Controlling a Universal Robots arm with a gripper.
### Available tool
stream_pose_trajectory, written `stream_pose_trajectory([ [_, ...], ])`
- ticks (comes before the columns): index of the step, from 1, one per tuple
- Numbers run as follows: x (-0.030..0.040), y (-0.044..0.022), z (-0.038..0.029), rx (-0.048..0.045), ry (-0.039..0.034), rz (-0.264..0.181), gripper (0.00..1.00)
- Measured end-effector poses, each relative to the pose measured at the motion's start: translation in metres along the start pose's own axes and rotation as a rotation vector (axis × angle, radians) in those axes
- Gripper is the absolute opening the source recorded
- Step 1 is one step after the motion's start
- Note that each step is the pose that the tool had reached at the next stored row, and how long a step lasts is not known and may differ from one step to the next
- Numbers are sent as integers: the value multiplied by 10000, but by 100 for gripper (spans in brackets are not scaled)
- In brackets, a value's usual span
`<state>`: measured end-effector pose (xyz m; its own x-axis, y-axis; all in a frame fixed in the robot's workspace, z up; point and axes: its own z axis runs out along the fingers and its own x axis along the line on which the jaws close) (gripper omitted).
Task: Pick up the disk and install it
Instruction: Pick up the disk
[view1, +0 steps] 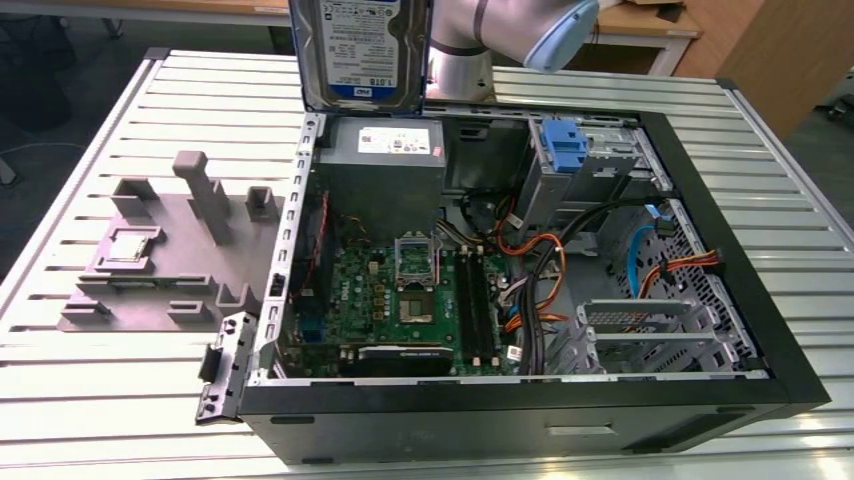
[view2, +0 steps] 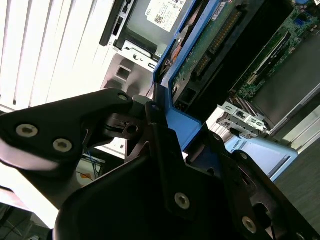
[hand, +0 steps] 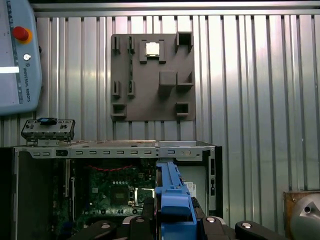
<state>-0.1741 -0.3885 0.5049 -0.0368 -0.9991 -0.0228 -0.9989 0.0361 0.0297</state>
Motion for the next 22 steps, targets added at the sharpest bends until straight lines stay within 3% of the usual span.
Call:
stream_pose_trajectory([
  [9, 112, -27, -1, 1, 14, 0, 37],
  [18, 116, -416, -9, 1, 15, 1, 37],
  [22, 117, -552, -8, 1, 20, 1, 37],
])
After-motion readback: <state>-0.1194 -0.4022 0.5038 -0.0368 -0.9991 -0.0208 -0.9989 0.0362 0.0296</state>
